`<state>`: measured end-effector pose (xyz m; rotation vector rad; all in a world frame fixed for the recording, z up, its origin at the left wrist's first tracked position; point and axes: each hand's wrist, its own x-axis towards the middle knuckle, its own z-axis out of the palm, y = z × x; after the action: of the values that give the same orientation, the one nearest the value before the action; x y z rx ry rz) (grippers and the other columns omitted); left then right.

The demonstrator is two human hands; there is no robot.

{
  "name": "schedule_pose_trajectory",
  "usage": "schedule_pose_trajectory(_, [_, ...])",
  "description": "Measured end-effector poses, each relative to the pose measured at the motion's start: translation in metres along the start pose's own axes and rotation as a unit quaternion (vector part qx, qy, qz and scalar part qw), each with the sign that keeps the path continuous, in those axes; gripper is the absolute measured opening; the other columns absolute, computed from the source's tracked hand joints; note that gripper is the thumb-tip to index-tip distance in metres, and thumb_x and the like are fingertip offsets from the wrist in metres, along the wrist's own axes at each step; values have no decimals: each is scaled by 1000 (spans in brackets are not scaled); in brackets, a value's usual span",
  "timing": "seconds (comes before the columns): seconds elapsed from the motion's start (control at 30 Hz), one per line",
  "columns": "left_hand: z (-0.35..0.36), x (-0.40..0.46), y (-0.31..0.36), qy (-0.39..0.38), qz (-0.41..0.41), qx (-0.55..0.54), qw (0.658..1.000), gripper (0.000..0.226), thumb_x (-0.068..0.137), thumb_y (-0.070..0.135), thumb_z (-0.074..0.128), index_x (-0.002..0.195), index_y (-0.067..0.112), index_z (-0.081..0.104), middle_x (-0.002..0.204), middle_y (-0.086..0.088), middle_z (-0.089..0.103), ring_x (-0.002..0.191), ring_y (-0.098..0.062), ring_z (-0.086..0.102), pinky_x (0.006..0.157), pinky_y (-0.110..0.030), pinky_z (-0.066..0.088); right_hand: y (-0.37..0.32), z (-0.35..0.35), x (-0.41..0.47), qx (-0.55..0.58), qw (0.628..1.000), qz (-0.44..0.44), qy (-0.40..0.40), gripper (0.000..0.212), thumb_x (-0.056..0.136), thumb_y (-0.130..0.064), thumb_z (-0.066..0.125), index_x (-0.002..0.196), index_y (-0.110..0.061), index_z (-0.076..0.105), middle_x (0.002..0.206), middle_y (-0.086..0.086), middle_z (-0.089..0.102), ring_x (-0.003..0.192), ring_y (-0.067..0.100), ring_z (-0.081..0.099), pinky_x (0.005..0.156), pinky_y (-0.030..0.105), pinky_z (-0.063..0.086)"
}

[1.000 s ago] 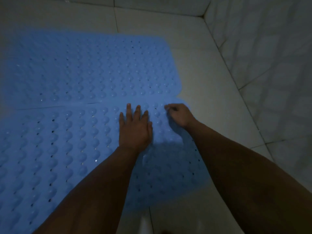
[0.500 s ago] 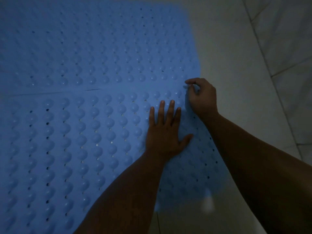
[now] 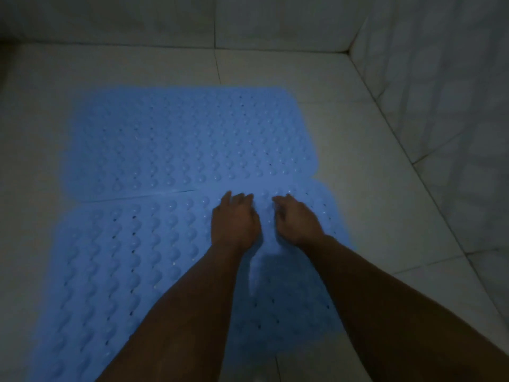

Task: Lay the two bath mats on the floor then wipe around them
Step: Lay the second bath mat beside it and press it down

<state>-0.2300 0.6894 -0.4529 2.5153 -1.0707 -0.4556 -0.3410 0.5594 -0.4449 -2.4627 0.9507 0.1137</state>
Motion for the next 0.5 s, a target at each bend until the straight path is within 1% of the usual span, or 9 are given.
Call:
schedule_pose_trajectory(0.07, [2, -15, -25, 53, 9, 34, 998, 64, 88, 41, 28, 136, 17, 64, 144, -7, 61, 146, -36, 42, 107, -51, 43, -20, 35, -8, -46, 998, -33, -33, 60, 101, -39, 30, 154, -13, 38, 164, 9, 31, 154, 27, 21, 124, 49, 21])
schedule_pose_trajectory(0.1, [3, -19, -36, 77, 13, 45, 996, 65, 86, 40, 29, 134, 16, 66, 143, -10, 62, 145, -38, 43, 106, -53, 44, -25, 53, -12, -70, 996, -51, -33, 63, 102, -43, 28, 156, -12, 32, 167, 10, 22, 156, 26, 14, 125, 52, 16])
schedule_pose_trajectory(0.17, [7, -25, -56, 100, 15, 63, 993, 62, 86, 37, 34, 136, 15, 64, 147, -12, 58, 147, -40, 40, 109, -56, 43, -30, 82, -18, -115, 990, -77, -1, 73, 99, -53, 23, 156, -8, 32, 167, 13, 19, 156, 28, 13, 124, 56, 16])
schedule_pose_trajectory(0.23, [13, -31, -67, 109, 27, 82, 990, 61, 88, 37, 39, 141, 16, 61, 153, -13, 53, 151, -40, 34, 113, -59, 38, -27, 95, -22, -148, 985, -86, 38, 79, 100, -60, 23, 156, -5, 30, 167, 16, 18, 156, 29, 13, 124, 57, 14])
schedule_pose_trajectory(0.33, [26, -35, -81, 106, 64, 120, 985, 60, 91, 37, 44, 145, 17, 57, 160, -13, 44, 155, -42, 23, 118, -65, 27, -23, 102, -22, -169, 979, -103, 58, 84, 100, -65, 23, 159, -5, 21, 169, 13, 8, 157, 26, 2, 125, 56, 8])
schedule_pose_trajectory(0.43, [31, -30, -87, 113, 55, 136, 983, 57, 94, 35, 49, 149, 18, 54, 165, -13, 36, 157, -44, 15, 119, -72, 17, -24, 101, -19, -167, 979, -102, 60, 85, 99, -67, 24, 160, -7, 18, 170, 10, 5, 157, 24, -2, 125, 56, 8])
schedule_pose_trajectory(0.5, [31, -25, -90, 118, 47, 142, 982, 58, 95, 34, 52, 150, 18, 52, 167, -13, 32, 157, -45, 12, 119, -74, 15, -25, 102, -18, -165, 979, -100, 62, 86, 99, -67, 26, 160, -7, 17, 170, 10, 4, 157, 23, -2, 124, 57, 9])
